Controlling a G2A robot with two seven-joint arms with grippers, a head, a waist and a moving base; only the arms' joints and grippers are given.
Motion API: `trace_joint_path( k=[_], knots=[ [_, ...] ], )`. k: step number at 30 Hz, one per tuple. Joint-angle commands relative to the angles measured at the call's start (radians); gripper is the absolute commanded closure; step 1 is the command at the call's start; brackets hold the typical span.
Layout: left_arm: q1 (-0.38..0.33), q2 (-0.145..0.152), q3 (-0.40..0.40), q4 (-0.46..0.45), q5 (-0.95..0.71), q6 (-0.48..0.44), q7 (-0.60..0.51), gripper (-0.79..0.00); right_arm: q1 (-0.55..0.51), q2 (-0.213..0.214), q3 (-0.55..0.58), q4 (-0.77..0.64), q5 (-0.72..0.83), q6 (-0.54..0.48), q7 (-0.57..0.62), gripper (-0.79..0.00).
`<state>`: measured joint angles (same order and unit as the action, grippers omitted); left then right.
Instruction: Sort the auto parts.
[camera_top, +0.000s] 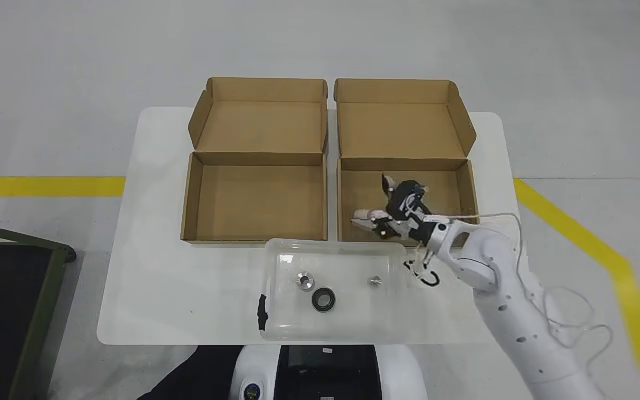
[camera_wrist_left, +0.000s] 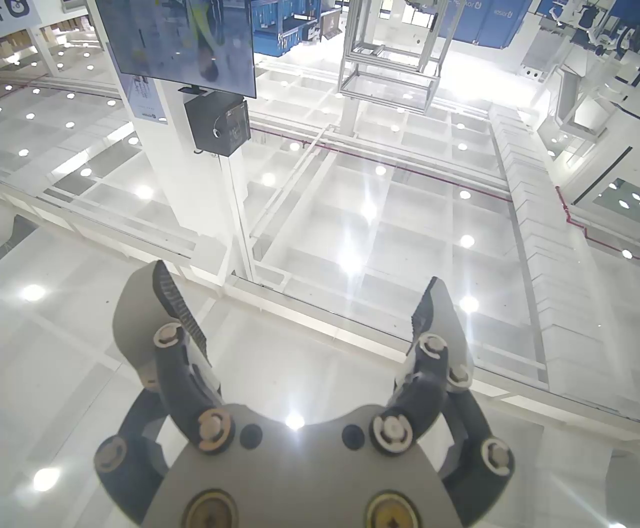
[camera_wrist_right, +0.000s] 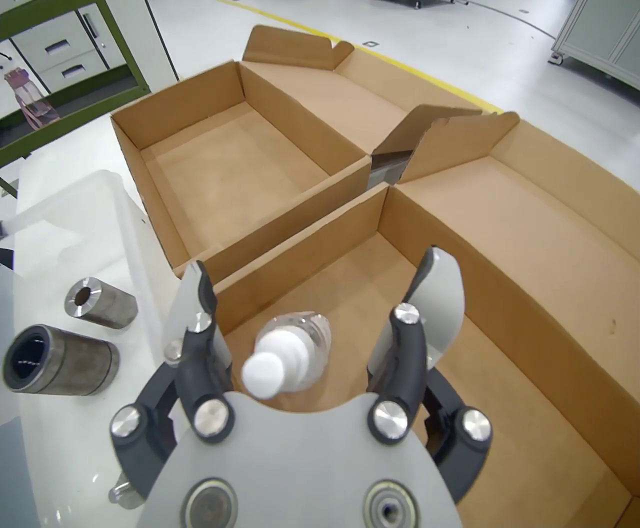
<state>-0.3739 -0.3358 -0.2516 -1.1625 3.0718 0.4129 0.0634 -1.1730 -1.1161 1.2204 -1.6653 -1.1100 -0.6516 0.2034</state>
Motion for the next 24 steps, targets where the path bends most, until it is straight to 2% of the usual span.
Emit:
trace_joint_path(
  k=[1, 9, 15, 24],
  knots=[
    [0.0, 0.0, 0.0, 0.0, 0.0, 0.0, 0.0, -0.785, -0.024, 0.005, 0.027, -0.067, 0.017, -0.002, 0.008, -0.785],
    [0.0, 0.0, 0.0, 0.0, 0.0, 0.0, 0.0, -0.785, -0.094, 0.024, 0.115, -0.271, 0.049, -0.025, 0.079, -0.785],
    [0.0, 0.0, 0.0, 0.0, 0.0, 0.0, 0.0, -0.785, -0.142, 0.035, 0.159, -0.302, 0.088, -0.099, 0.068, -0.785],
    [0.0, 0.0, 0.0, 0.0, 0.0, 0.0, 0.0, -0.785, -0.218, 0.057, 0.242, -0.33, 0.082, -0.277, 0.026, -0.785]
  ],
)
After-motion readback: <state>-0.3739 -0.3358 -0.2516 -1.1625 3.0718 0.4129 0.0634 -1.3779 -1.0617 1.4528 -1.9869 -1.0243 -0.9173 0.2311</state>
